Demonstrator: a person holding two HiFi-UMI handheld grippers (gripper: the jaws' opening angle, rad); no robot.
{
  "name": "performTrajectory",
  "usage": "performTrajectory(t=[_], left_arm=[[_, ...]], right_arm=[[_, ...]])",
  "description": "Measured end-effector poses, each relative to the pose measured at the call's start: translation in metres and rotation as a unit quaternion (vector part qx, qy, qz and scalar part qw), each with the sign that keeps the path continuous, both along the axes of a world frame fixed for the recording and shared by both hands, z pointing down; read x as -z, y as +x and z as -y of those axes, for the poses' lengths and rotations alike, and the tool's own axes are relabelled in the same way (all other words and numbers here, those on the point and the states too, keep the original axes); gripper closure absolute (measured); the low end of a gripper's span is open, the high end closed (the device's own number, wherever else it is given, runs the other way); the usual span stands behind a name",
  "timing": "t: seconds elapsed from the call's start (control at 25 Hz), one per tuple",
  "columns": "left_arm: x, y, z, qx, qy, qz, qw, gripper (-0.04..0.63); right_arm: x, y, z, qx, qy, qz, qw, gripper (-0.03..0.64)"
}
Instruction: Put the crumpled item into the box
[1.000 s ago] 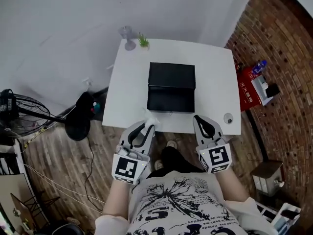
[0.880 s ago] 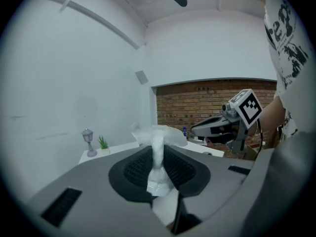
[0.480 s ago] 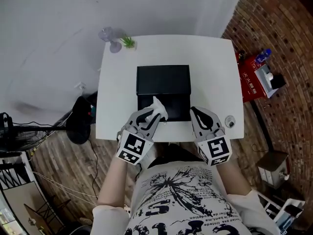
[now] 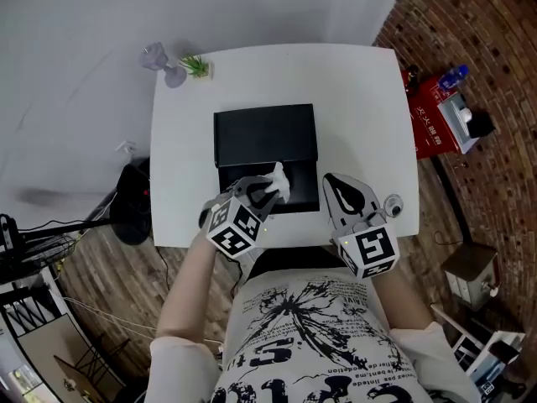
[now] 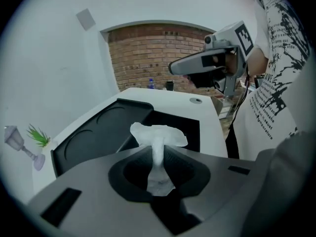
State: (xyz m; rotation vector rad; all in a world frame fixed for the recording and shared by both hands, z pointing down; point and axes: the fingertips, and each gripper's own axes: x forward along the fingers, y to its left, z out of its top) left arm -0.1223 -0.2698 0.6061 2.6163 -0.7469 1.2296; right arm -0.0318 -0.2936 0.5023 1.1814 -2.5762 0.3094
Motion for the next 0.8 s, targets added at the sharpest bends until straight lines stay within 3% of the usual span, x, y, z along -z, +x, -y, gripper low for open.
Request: performTrajectory(t=[0.4,0.68,0.8], left_arm=[[-0.048,0.010,0.008,-0.048,-0.048,0.058,0.9960,0.511],[-0.049,0.015,0.011,-0.050,-0.043,0.058,0.9961,0.497],[-0.041,0.013,0.011,-0.038,-0.039,0.042,0.9976,0.451]], right_arm=[[-0.021,0.019,0.018,-0.022,-0.024,0.001,0.999,0.603],[-0.023,0.021,0.022,-0.031,-0.028,0.003,0.999,0.603],[-0.019,0.017,0.021,-0.032,-0.025,0.001,0.999,0.603]])
